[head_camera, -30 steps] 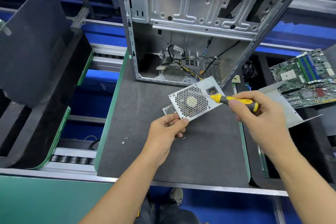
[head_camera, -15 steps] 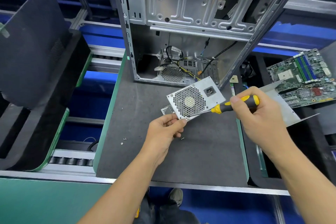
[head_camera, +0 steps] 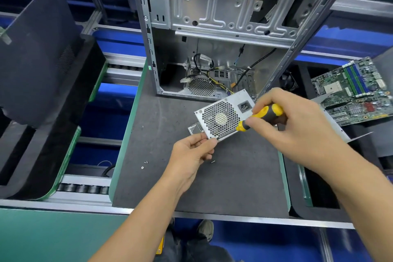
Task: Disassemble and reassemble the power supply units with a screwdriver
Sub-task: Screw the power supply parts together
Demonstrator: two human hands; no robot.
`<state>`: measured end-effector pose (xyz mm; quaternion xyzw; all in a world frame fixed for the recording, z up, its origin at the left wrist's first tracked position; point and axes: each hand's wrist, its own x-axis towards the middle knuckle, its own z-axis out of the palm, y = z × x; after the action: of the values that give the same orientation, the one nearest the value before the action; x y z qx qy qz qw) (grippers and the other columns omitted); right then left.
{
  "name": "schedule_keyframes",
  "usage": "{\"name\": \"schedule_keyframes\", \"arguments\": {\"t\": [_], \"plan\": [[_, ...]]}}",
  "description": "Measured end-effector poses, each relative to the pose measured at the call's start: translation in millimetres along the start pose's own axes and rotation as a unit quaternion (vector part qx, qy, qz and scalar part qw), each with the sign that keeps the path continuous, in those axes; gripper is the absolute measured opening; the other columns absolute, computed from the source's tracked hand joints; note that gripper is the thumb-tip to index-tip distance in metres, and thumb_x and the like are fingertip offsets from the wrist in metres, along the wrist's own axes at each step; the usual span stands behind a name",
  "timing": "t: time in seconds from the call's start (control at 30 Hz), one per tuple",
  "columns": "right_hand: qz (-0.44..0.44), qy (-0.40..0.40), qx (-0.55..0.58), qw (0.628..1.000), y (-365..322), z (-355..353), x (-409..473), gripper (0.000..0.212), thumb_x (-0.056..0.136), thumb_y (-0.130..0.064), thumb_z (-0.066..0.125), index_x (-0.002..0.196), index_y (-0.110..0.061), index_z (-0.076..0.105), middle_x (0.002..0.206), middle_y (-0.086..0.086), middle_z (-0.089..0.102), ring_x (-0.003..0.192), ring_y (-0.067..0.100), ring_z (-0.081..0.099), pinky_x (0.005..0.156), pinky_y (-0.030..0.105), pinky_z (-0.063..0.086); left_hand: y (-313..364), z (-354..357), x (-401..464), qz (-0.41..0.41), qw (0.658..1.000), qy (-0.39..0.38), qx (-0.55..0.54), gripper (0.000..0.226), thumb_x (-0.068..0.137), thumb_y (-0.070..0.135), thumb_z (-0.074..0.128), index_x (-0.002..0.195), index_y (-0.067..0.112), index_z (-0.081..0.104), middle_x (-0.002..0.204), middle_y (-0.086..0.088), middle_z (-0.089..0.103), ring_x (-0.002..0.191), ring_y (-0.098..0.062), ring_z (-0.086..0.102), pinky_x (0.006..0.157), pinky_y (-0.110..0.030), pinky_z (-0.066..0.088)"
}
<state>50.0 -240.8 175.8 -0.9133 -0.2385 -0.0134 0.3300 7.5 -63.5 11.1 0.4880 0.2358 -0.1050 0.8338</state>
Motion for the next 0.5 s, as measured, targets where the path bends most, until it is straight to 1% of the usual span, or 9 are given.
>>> {"name": "schedule_keyframes", "arguments": {"t": [0.07, 0.1, 0.13, 0.2, 0.23, 0.3, 0.37, 0.43, 0.5], "plan": [[-0.081, -0.045, -0.082, 0.992, -16, -4, 10, 0.018, 0.084, -0.029, 0.071, 0.089, -0.015, 0.061, 0.076, -0.004, 0.061, 0.067, 0.009, 0.055, 0.066, 0.023, 0.047, 1, 0, -1, -0.003, 1.000, -0.005, -0.003, 0.013, 0.084, 0.009, 0.077, 0.098, 0.010, 0.076, 0.077, 0.001, 0.070, 0.065, -0.008, 0.059, 0.063, -0.018, 0.050], [-0.102, -0.075, -0.145, 0.981, -25, -3, 15, 0.025, 0.086, -0.039, 0.064, 0.090, -0.014, 0.059, 0.078, -0.001, 0.058, 0.069, 0.017, 0.056, 0.067, 0.034, 0.049, 1, 0, -1, -0.002, 1.000, -0.004, -0.005, 0.012, 0.085, 0.009, 0.076, 0.097, 0.011, 0.076, 0.075, 0.001, 0.070, 0.065, -0.008, 0.059, 0.063, -0.018, 0.050], [-0.104, -0.103, -0.219, 0.965, -35, -1, 20, 0.035, 0.086, -0.051, 0.055, 0.091, -0.016, 0.055, 0.078, 0.000, 0.057, 0.071, 0.026, 0.055, 0.066, 0.040, 0.048, 1, 1, -2, -0.001, 1.000, -0.001, -0.007, 0.011, 0.086, 0.009, 0.075, 0.097, 0.011, 0.075, 0.073, 0.001, 0.069, 0.064, -0.008, 0.059, 0.063, -0.018, 0.050], [-0.081, -0.135, -0.324, 0.933, -50, 1, 32, 0.047, 0.086, -0.064, 0.039, 0.093, -0.018, 0.043, 0.081, 0.000, 0.054, 0.071, 0.031, 0.049, 0.062, 0.039, 0.043, 2, 2, -2, 0.003, 1.000, 0.004, -0.010, 0.009, 0.088, 0.007, 0.073, 0.096, 0.009, 0.073, 0.070, 0.002, 0.067, 0.064, -0.008, 0.059, 0.063, -0.019, 0.050], [-0.090, -0.149, -0.333, 0.927, -57, 1, 34, 0.042, 0.091, -0.061, 0.040, 0.095, -0.019, 0.041, 0.086, 0.000, 0.052, 0.074, 0.028, 0.048, 0.064, 0.040, 0.043, 2, 3, -3, 0.003, 1.000, 0.006, -0.011, 0.009, 0.088, 0.006, 0.072, 0.097, 0.007, 0.072, 0.069, 0.002, 0.066, 0.064, -0.009, 0.059, 0.062, -0.019, 0.050], [-0.165, -0.185, -0.343, 0.906, -62, 0, 39, 0.018, 0.098, -0.035, 0.047, 0.104, -0.018, 0.046, 0.101, 0.001, 0.045, 0.080, 0.021, 0.046, 0.075, 0.036, 0.046, 3, 4, -3, 0.004, 1.000, 0.012, -0.011, 0.009, 0.089, 0.005, 0.071, 0.098, 0.005, 0.070, 0.068, 0.003, 0.066, 0.063, -0.009, 0.059, 0.062, -0.019, 0.050], [-0.201, -0.227, -0.379, 0.874, -64, -3, 43, 0.009, 0.100, -0.024, 0.047, 0.107, -0.021, 0.050, 0.103, -0.001, 0.038, 0.075, 0.017, 0.045, 0.073, 0.030, 0.046, 6, 5, -3, 0.002, 1.000, 0.017, -0.013, 0.010, 0.089, 0.005, 0.071, 0.099, 0.004, 0.069, 0.067, 0.004, 0.066, 0.063, -0.008, 0.060, 0.061, -0.020, 0.050], [-0.185, -0.232, -0.424, 0.855, -68, -1, 46, 0.016, 0.104, -0.036, 0.044, 0.108, -0.022, 0.051, 0.097, 0.001, 0.038, 0.074, 0.023, 0.052, 0.068, 0.032, 0.047, 7, 5, -1, 0.002, 1.000, 0.016, -0.013, 0.008, 0.090, 0.005, 0.070, 0.098, 0.004, 0.069, 0.067, 0.004, 0.066, 0.062, -0.008, 0.060, 0.061, -0.020, 0.050], [-0.139, -0.223, -0.458, 0.849, -68, 2, 46, 0.033, 0.103, -0.050, 0.039, 0.109, -0.020, 0.050, 0.092, 0.005, 0.050, 0.084, 0.033, 0.062, 0.063, 0.037, 0.047, 9, 5, -1, 0.005, 1.000, 0.010, -0.008, 0.005, 0.091, 0.004, 0.069, 0.096, 0.004, 0.069, 0.067, 0.004, 0.065, 0.062, -0.008, 0.059, 0.060, -0.019, 0.050]]}}
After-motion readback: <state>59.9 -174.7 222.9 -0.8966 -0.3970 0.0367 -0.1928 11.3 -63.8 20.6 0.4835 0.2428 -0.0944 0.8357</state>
